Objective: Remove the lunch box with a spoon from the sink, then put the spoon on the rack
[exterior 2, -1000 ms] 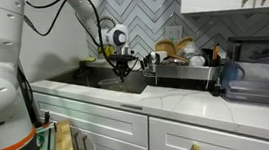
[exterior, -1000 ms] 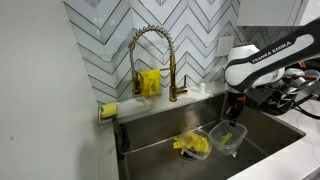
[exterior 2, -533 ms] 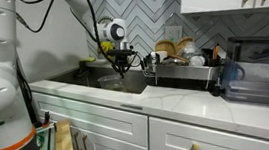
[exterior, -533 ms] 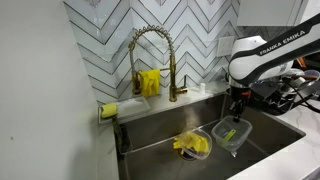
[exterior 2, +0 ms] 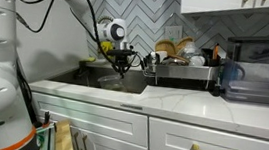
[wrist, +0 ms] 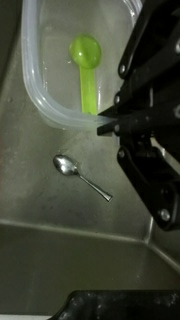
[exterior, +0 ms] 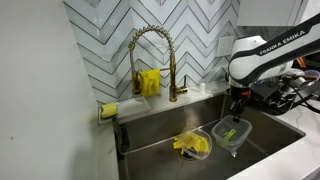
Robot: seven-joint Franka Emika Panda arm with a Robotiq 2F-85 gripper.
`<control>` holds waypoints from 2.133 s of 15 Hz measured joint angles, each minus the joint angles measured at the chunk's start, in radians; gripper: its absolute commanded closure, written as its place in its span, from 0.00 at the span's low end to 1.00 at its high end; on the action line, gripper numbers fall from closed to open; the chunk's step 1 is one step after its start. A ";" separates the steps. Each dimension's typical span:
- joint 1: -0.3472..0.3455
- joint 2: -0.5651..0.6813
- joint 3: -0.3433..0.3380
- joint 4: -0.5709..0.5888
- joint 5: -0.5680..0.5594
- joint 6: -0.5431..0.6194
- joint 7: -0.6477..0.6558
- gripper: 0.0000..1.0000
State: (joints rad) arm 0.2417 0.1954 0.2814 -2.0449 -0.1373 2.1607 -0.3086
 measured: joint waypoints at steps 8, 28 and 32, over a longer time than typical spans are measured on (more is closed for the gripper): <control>0.032 -0.137 0.007 0.020 -0.010 -0.253 0.124 0.98; -0.008 -0.423 -0.003 -0.076 -0.591 -0.646 0.315 0.98; -0.030 -0.427 -0.022 -0.112 -0.808 -0.623 0.400 0.98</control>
State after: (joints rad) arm 0.2117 -0.2318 0.2597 -2.1573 -0.9456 1.5375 0.0917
